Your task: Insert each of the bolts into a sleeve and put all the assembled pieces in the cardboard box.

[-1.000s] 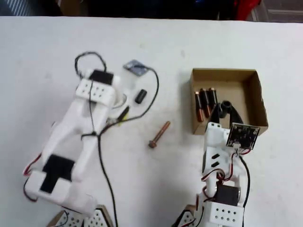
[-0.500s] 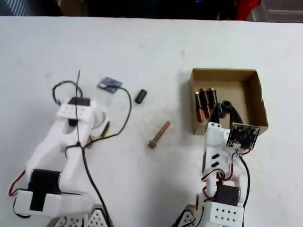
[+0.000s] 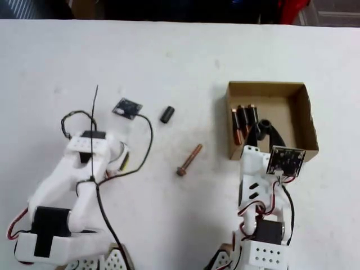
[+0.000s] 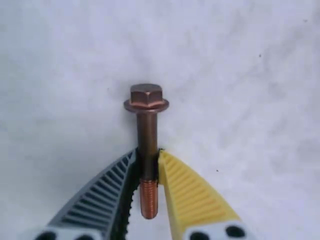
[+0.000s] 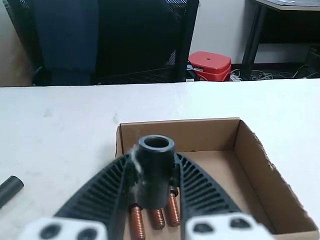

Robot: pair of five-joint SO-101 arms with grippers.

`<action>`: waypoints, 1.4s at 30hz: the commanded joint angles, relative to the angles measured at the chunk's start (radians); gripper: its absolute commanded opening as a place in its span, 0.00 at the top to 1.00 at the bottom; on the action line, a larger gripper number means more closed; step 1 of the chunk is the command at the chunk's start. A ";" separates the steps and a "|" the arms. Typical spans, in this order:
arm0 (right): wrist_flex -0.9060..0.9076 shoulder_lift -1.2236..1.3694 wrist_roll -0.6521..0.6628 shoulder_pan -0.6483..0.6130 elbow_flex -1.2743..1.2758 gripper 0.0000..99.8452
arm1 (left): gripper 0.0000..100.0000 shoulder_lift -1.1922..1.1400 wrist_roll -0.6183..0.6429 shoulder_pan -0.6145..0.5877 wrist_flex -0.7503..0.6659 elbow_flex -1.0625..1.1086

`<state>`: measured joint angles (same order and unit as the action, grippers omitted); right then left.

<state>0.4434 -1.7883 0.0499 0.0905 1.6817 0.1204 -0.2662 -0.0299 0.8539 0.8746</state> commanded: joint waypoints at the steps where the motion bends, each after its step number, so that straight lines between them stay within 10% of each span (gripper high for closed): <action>1: 0.005 -0.005 -0.003 -0.004 0.009 0.98 | 0.98 0.024 0.011 -0.010 -0.020 -0.002; 42: 0.031 -0.010 -0.003 -0.004 0.009 0.98 | 0.85 0.030 0.005 -0.007 0.158 -0.140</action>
<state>0.4710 -1.7883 0.0499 0.0905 1.6817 0.1266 -0.2662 -0.0376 0.9275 0.8270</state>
